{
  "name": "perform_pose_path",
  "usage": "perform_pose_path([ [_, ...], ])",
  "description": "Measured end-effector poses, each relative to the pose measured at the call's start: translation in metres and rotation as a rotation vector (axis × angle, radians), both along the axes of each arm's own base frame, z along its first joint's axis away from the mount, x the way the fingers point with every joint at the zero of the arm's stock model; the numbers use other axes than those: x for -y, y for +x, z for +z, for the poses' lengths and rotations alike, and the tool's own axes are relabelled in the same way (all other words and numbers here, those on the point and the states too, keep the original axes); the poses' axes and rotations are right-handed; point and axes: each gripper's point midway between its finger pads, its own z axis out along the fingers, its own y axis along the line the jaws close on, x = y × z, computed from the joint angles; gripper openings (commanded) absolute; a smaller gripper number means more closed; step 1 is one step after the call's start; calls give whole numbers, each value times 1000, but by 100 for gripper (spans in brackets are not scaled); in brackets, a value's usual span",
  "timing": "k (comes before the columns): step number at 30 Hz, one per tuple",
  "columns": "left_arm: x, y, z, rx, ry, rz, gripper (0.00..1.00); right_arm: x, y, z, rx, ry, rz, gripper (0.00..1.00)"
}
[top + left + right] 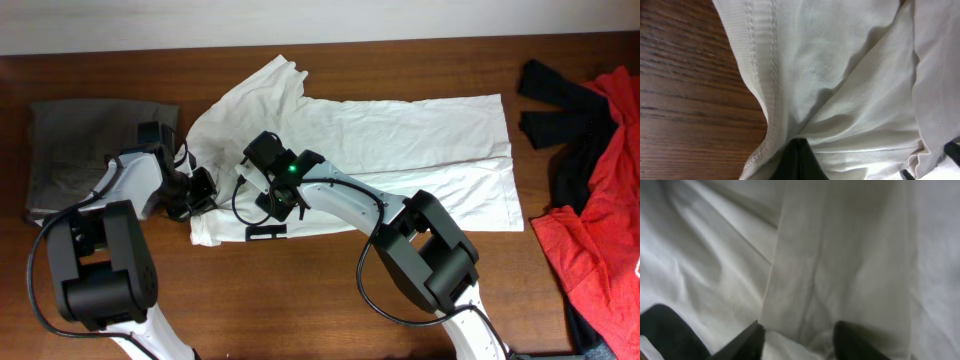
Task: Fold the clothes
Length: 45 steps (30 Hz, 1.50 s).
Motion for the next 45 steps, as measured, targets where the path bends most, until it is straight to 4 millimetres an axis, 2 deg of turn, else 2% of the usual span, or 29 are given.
perform_pose_path([
  [2, 0, 0, 0, 0, 0, 0, 0, 0, 0, 0, 0, 3, -6, 24],
  [12, 0, 0, 0, 0, 0, 0, 0, 2, 5, 2, 20, -13, -24, 18],
  [15, 0, 0, 0, 0, 0, 0, 0, 0, 11, 8, 44, -10, -31, 16],
  [19, 0, 0, 0, 0, 0, 0, 0, -6, 21, 21, 82, 11, -38, 4],
  [26, 0, 0, 0, 0, 0, 0, 0, -1, 33, 25, 103, 17, -65, 4],
  [37, 0, 0, 0, 0, 0, 0, 0, 23, 80, 36, 165, 83, -186, 4],
  [40, 0, 0, 0, 0, 0, 0, 0, 22, 90, 42, 199, 111, -199, 10],
  [45, 0, -1, 0, -3, 0, 0, 0, 17, 103, 52, 254, 150, -213, 10],
])
